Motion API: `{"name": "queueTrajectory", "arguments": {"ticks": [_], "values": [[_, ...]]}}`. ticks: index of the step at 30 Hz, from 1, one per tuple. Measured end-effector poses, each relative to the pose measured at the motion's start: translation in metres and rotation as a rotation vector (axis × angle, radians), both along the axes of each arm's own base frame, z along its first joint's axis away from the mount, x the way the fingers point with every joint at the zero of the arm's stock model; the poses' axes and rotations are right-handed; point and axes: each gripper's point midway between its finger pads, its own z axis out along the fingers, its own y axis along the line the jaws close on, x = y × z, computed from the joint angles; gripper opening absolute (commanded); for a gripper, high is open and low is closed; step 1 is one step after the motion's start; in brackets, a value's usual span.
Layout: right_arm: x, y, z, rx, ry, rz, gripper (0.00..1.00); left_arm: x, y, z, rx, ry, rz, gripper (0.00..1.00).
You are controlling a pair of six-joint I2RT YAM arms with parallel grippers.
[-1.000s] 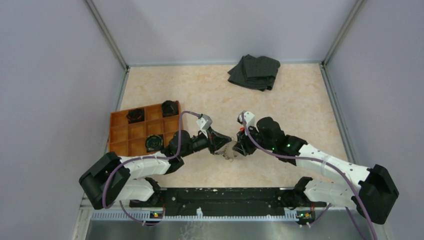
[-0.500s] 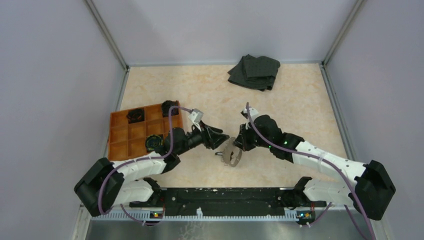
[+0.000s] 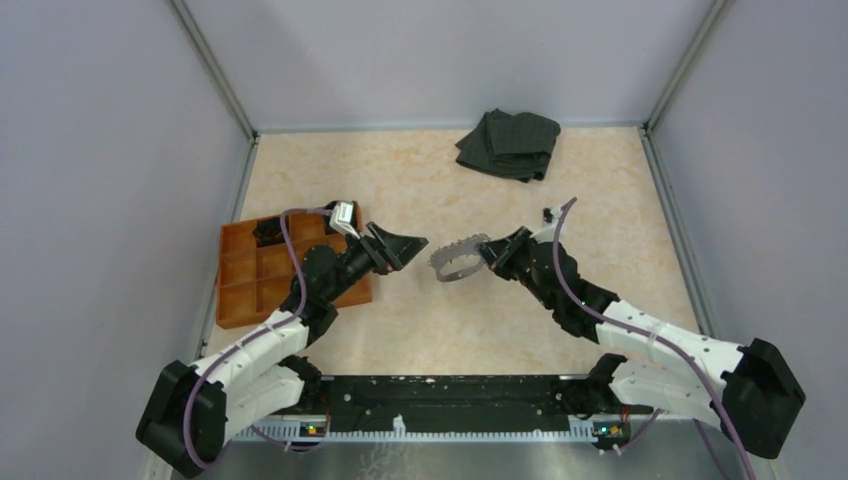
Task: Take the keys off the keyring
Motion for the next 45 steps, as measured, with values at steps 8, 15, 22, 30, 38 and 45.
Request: {"name": "queueTrajectory", "arguments": {"ticks": [8, 15, 22, 30, 38, 45], "values": [[0.012, -0.017, -0.011, 0.261, 0.065, -0.202, 0.0, 0.005, -0.001, -0.012, -0.092, 0.155, 0.0, 0.94], [0.021, -0.019, 0.011, 0.447, 0.049, -0.263, 0.0, 0.005, -0.009, -0.041, -0.142, 0.301, -0.024, 0.76], [0.022, -0.004, 0.01, 0.53, 0.081, -0.25, 0.0, 0.01, -0.014, -0.048, -0.21, 0.336, -0.033, 0.51], [0.017, 0.009, 0.002, 0.543, 0.11, -0.225, 0.0, 0.015, -0.017, -0.048, -0.245, 0.339, -0.039, 0.05], [0.004, -0.001, -0.019, 0.466, 0.106, -0.196, 0.46, 0.013, -0.026, -0.032, -0.225, 0.321, -0.129, 0.0], [-0.023, -0.006, 0.012, 0.419, -0.063, -0.03, 0.71, 0.003, -0.032, -0.013, -0.164, 0.317, -0.322, 0.0]]}}
